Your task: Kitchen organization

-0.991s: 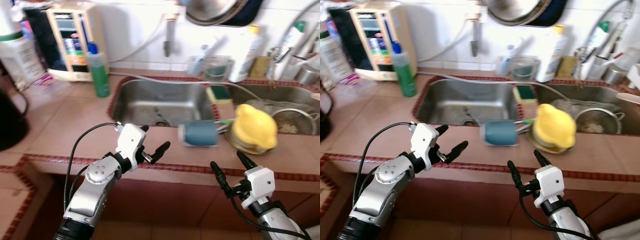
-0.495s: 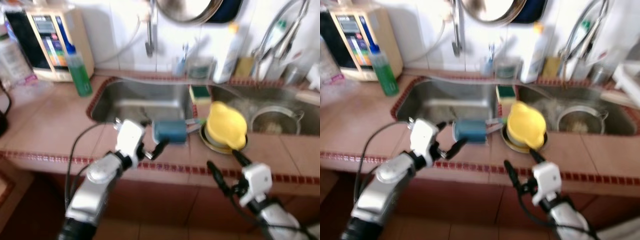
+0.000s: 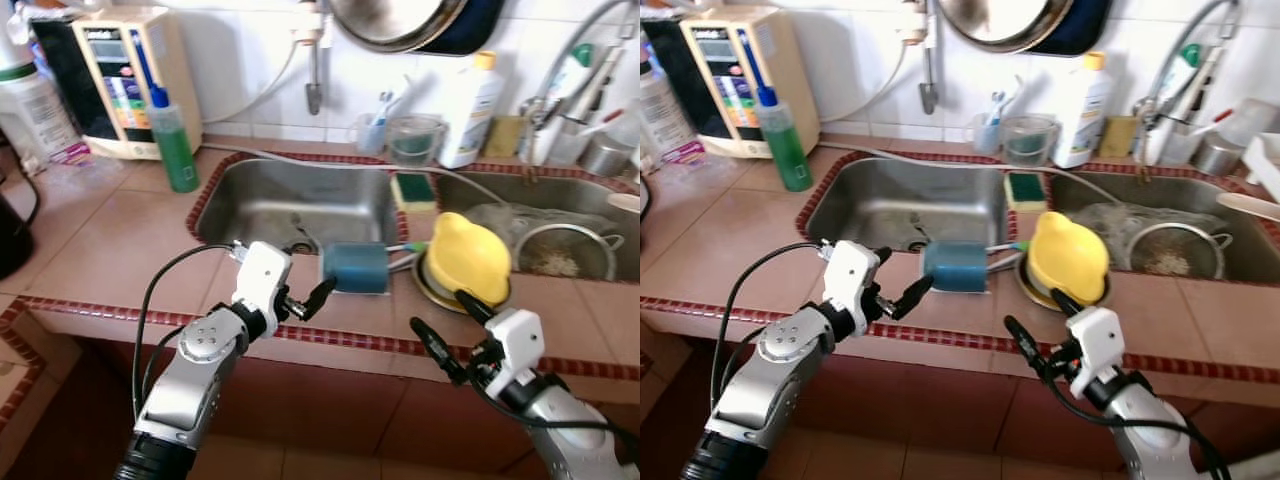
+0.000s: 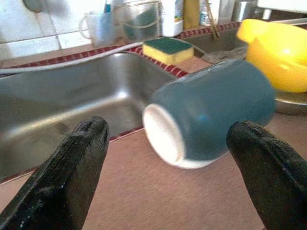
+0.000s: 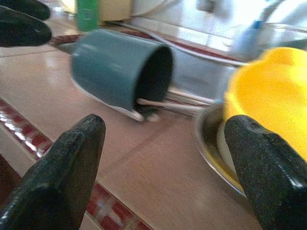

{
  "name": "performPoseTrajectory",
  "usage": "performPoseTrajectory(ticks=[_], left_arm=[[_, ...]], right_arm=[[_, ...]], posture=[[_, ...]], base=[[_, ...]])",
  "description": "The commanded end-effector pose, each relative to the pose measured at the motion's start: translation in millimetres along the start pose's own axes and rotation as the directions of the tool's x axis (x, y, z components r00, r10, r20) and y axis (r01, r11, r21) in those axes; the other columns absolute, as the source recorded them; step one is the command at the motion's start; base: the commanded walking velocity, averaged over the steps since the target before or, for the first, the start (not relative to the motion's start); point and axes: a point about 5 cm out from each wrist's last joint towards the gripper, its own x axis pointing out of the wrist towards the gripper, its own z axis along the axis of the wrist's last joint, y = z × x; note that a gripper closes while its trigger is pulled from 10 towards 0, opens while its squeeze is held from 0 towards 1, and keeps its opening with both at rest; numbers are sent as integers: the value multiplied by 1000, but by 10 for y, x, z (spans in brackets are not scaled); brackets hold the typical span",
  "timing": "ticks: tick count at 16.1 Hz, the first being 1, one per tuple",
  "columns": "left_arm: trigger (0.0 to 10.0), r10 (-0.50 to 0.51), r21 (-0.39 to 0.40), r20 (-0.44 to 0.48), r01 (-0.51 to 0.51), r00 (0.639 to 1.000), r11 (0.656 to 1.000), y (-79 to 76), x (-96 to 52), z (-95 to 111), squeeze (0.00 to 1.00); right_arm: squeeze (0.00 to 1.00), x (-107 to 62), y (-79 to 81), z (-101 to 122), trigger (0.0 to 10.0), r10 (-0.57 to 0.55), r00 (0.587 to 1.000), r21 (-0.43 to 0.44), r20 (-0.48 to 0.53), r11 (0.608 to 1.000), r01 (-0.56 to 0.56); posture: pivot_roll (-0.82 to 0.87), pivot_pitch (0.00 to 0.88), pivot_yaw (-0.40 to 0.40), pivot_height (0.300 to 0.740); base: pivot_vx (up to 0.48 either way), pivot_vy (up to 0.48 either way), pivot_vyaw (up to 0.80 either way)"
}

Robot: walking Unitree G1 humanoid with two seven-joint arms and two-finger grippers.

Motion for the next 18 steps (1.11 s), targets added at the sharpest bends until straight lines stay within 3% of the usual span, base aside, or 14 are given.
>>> performPoseTrajectory(ticks=[1, 7, 11, 18], left_arm=[[10000, 2, 15, 21, -2, 1000, 1000, 4, -14, 78, 0], [10000, -8, -4, 26, 8, 1000, 1000, -40, -51, 136, 0], [10000, -121, 16, 11, 121, 993, 993, -252, -143, 125, 0], [10000, -141, -14, -16, 141, 990, 990, -282, -187, 142, 0]], right_arm=[[0, 31, -19, 26, 10000, 33, 999, 13, -5, 999, -33], [0, 147, -106, 82, 10000, 145, 989, 58, -22, 988, -144], [0, 207, -191, 85, 10000, 153, 988, 93, -20, 984, -151], [0, 343, -379, 170, 10000, 181, 983, 152, 7, 972, -180]], posture=[[-201, 0, 23, 740], [-180, 26, 13, 740], [-164, 45, 11, 740], [-160, 62, 23, 740]], base=[[0, 0, 0], [0, 0, 0], [0, 0, 0], [0, 0, 0]])
